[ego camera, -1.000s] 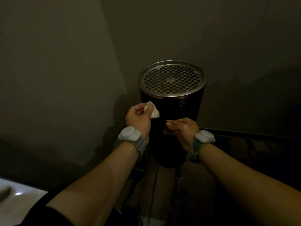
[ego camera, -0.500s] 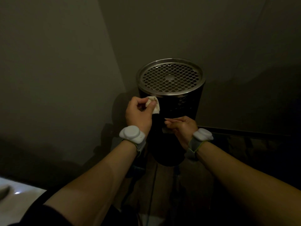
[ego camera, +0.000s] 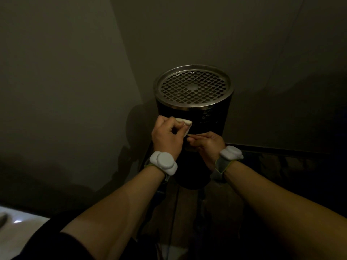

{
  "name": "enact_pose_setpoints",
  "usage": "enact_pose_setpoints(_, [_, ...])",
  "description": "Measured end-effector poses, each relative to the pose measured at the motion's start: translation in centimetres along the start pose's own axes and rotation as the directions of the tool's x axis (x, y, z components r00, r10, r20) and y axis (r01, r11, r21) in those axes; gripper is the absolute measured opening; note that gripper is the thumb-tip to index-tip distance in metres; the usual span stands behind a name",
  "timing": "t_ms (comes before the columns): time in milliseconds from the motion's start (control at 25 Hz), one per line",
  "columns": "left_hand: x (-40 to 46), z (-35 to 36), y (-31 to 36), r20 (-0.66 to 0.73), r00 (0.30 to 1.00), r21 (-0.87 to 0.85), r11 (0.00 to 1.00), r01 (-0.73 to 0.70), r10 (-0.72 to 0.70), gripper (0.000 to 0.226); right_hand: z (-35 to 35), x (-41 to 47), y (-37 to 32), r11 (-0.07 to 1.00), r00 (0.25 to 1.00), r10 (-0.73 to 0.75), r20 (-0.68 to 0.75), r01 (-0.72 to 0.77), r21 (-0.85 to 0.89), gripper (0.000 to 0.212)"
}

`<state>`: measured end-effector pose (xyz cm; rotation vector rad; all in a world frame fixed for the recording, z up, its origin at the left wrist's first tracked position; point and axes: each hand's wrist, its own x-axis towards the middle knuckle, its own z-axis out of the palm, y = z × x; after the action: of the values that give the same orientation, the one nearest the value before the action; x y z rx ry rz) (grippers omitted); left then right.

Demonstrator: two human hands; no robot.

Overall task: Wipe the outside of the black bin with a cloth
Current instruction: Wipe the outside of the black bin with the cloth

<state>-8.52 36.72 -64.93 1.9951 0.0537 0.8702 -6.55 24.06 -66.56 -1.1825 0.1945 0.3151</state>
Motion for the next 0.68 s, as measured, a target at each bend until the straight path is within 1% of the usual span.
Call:
enact_pose_setpoints(120, [-0.3, -0.2, -0.6, 0.024, 0.999, 0.02, 0.999, 0.044, -0.045, 0.023, -0.1, -0.1, 0.0, 1.0, 1.0, 0.005, 0.006, -0.005, -0.013, 0.035])
enact_pose_setpoints(280, [-0.3, -1.0, -1.3, 0.01, 0.995, 0.013, 0.995, 0.104, -0.104, 0.02, 0.0, -0.1, -0.1, 1.0, 0.999, 0.018, 0.036, -0.018, -0.004, 0.039])
enact_pose_setpoints(400, [0.3, -1.8, -1.7, -0.024, 0.986, -0.01, 0.987, 0.162, -0.162, 0.02, 0.0, -0.2, -0.2, 1.0, 0.999, 0.012, 0.045, -0.012, -0.009, 0.036])
enact_pose_setpoints(480, [0.9, -2.2, -1.9, -0.027, 0.974, -0.02, 0.974, 0.226, -0.226, 0.019, 0.0, -0.2, -0.2, 1.0, 0.999, 0.005, 0.037, -0.005, 0.001, 0.034])
enact_pose_setpoints(560, [1.3, -2.3, -2.1, -0.019, 0.956, -0.055, 0.955, 0.291, -0.292, 0.016, 0.0, -0.2, -0.2, 1.0, 1.0, 0.003, 0.028, -0.004, 0.021, 0.037])
enact_pose_setpoints(680, [2.0, -2.3, -2.1, -0.039, 0.94, -0.138, 0.934, 0.33, -0.338, 0.014, 0.1, -0.1, 0.0, 0.999, 0.999, 0.006, 0.04, -0.007, 0.035, 0.035])
